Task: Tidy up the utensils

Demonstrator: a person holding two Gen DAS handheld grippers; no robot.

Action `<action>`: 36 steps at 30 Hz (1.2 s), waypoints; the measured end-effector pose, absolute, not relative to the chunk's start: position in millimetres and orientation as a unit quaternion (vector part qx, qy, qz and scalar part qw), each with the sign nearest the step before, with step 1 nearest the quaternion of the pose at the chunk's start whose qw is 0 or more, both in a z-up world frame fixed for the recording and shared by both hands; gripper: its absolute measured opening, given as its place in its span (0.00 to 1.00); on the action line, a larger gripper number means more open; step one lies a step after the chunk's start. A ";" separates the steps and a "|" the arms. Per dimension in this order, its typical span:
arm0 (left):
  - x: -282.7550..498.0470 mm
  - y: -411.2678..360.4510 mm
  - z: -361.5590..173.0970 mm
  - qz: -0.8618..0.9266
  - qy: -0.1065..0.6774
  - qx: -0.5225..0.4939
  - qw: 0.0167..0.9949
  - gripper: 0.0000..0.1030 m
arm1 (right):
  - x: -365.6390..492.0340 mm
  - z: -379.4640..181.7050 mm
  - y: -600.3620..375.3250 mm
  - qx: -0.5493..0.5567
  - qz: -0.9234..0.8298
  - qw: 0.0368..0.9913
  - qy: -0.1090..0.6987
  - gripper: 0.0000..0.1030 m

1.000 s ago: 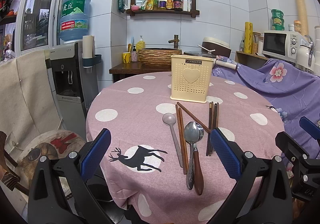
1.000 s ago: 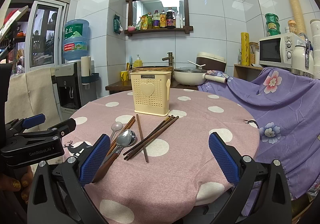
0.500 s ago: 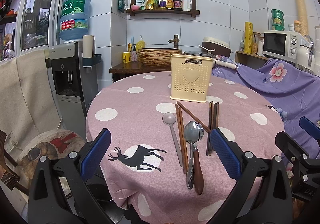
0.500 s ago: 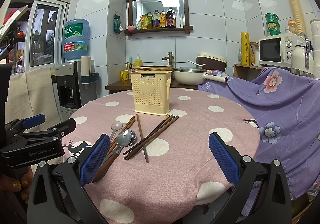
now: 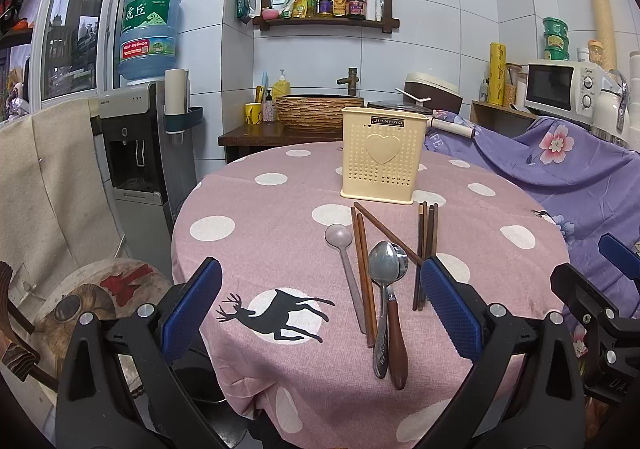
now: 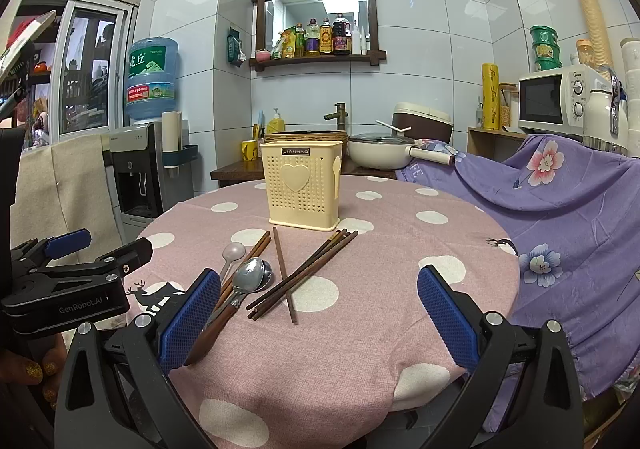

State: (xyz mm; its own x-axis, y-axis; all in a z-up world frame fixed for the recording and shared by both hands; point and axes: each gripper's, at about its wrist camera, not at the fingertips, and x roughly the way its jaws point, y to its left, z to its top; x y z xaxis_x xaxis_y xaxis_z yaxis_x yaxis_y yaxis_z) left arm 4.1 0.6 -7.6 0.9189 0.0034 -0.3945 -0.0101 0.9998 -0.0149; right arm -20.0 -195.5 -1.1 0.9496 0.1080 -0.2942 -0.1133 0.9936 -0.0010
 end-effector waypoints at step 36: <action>75.4 19.2 -47.5 0.000 0.305 0.008 0.952 0.95 | 56.3 -23.8 -204.0 -0.008 0.057 0.960 0.273 0.94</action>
State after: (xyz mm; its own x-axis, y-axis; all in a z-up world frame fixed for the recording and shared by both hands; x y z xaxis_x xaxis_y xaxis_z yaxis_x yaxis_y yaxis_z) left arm 75.4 19.2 -47.5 0.8142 0.0056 -0.5806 0.0040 0.9999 0.0152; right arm 56.3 -204.0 -23.8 0.8445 0.1044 -0.5252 -0.1137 0.9934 0.0147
